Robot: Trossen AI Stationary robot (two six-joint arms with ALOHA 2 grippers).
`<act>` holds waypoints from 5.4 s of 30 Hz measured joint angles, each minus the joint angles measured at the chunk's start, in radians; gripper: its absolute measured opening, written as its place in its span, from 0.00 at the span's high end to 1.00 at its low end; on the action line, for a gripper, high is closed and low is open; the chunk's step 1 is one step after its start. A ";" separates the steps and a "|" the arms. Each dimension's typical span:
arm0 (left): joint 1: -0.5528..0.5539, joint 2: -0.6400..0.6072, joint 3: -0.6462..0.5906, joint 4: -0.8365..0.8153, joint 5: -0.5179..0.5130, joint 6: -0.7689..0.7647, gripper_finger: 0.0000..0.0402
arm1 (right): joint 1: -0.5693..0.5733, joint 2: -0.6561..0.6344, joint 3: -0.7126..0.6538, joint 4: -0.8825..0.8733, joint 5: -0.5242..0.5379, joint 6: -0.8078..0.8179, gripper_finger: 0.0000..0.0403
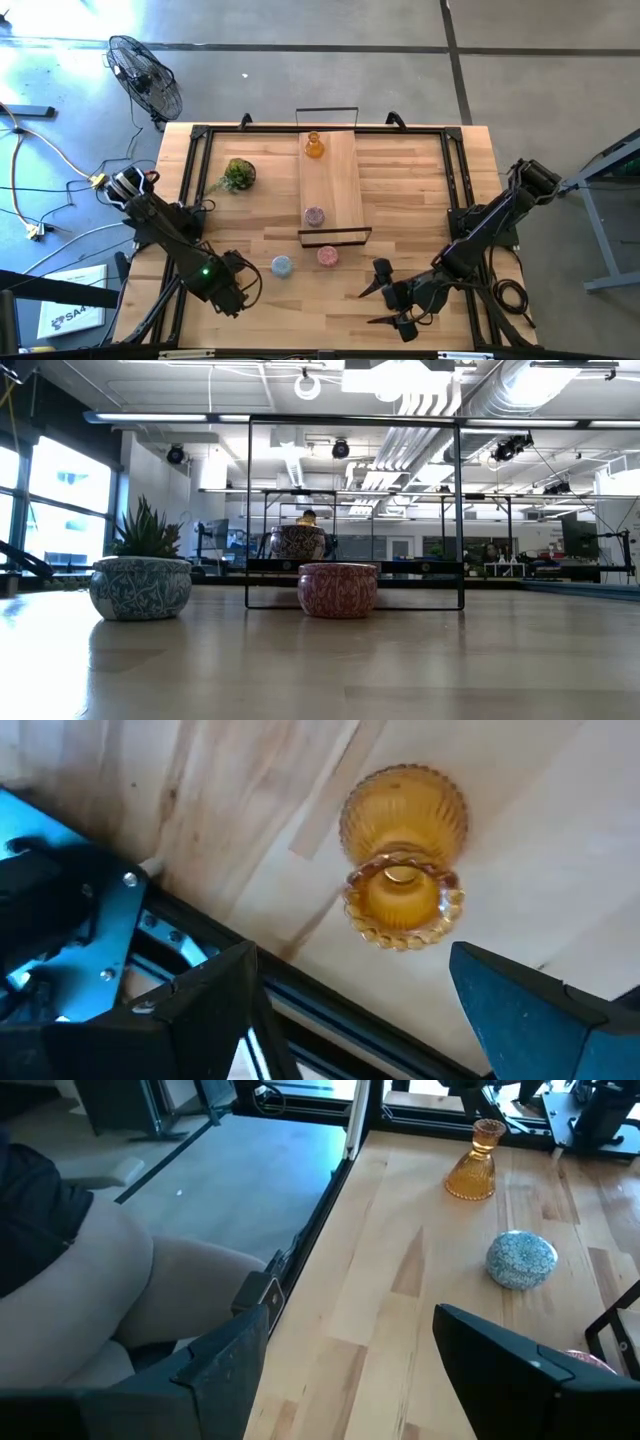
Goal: Pick & Place candle stick holders
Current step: Put the left orange glass candle holder on the shelf
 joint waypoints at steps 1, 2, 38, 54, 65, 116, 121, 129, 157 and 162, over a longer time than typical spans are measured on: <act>0.000 -0.012 -0.016 0.027 0.000 0.000 0.19 | 0.000 0.000 0.000 0.000 0.000 0.000 0.31; 0.000 -0.023 -0.030 0.062 -0.002 0.003 0.19 | 0.000 0.000 0.000 0.000 0.001 0.000 0.31; 0.000 -0.046 -0.087 0.192 -0.084 0.058 0.19 | -0.026 0.000 0.000 0.015 -0.022 0.007 0.31; 0.000 0.018 -0.087 0.097 -0.067 0.061 0.19 | -0.026 0.000 0.000 0.015 -0.019 0.007 0.31; 0.000 0.018 -0.090 0.143 -0.134 0.060 0.19 | -0.026 0.000 0.000 0.014 -0.019 0.007 0.31; 0.001 0.018 -0.234 0.313 -0.101 0.094 0.60 | -0.026 0.000 0.000 0.001 0.015 0.003 0.31; 0.001 0.018 -0.234 0.316 -0.132 0.087 0.51 | -0.026 0.000 0.000 -0.001 0.015 0.003 0.31; 0.001 0.018 -0.234 0.334 -0.172 0.152 0.34 | -0.026 0.000 0.000 -0.004 0.017 0.003 0.31; 0.001 0.018 -0.234 0.384 -0.288 0.207 0.26 | -0.026 0.000 0.000 -0.016 0.023 0.004 0.31; 0.001 0.018 -0.234 0.384 -0.286 0.198 0.29 | -0.026 0.000 0.000 -0.016 0.029 0.003 0.31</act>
